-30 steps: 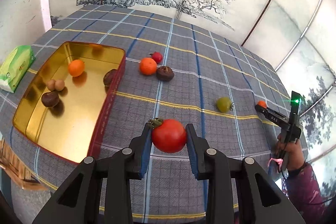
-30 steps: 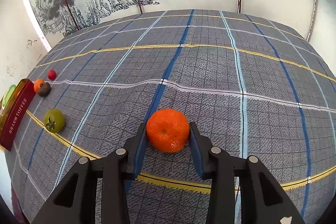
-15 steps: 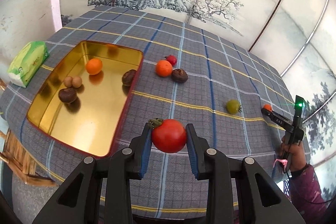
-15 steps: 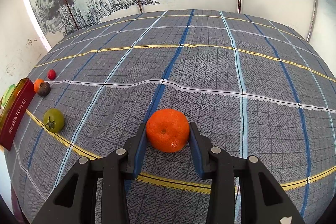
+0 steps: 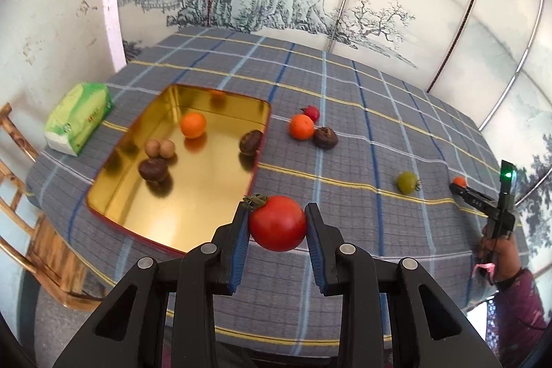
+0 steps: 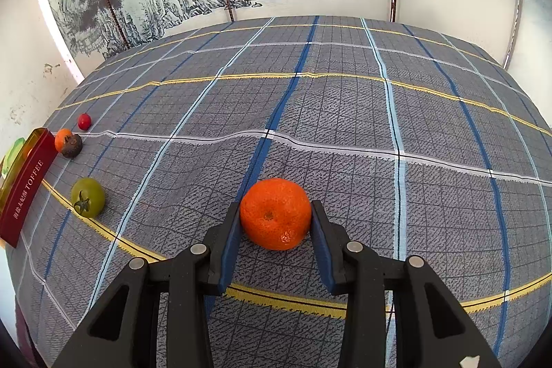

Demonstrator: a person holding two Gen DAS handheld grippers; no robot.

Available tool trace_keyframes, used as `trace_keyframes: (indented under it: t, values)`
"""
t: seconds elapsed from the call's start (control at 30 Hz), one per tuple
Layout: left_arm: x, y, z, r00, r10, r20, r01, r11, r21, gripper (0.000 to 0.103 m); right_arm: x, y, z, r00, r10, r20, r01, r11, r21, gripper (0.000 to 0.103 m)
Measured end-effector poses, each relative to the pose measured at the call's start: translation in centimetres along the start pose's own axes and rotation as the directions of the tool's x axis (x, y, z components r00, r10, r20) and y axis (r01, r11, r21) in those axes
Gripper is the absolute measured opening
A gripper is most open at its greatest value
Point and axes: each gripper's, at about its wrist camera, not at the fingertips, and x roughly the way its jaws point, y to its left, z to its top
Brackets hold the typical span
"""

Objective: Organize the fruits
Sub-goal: 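Carry the red tomato over the tin and lower it with the left gripper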

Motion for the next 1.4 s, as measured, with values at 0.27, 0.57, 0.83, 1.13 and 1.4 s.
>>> trace_keyframes:
  t: [0.27, 0.57, 0.83, 1.13, 1.4]
  values:
    - [1.4, 1.6, 0.9, 0.996, 0.090, 0.013, -0.090, 0.995, 0.048, 0.033, 0.0, 0.6, 0.0, 0.999, -0.033, -0.005, 0.033, 0.999, -0.027, 0.037]
    - [4.5, 3.0, 2.1, 0.991, 0.132, -0.004, -0.131, 0.987, 0.097, 0.033, 0.1, 0.9, -0.1, 0.998, -0.054, -0.009, 0.054, 0.997, -0.048, 0.039]
    - [6.8, 4.0, 3.0, 0.986, 0.165, -0.013, -0.161, 0.976, 0.146, 0.033, 0.0, 1.1, -0.1, 0.998, -0.057, -0.010, 0.057, 0.997, -0.052, 0.039]
    - [9.2, 5.7, 3.3, 0.979, 0.194, -0.054, -0.183, 0.969, 0.168, 0.033, 0.1, 1.2, -0.1, 0.997, -0.070, -0.011, 0.070, 0.996, -0.063, 0.039]
    - [10.5, 6.3, 3.4, 0.976, 0.208, -0.068, -0.193, 0.964, 0.181, 0.033, 0.1, 1.2, 0.0, 0.998, -0.067, -0.012, 0.066, 0.996, -0.062, 0.040]
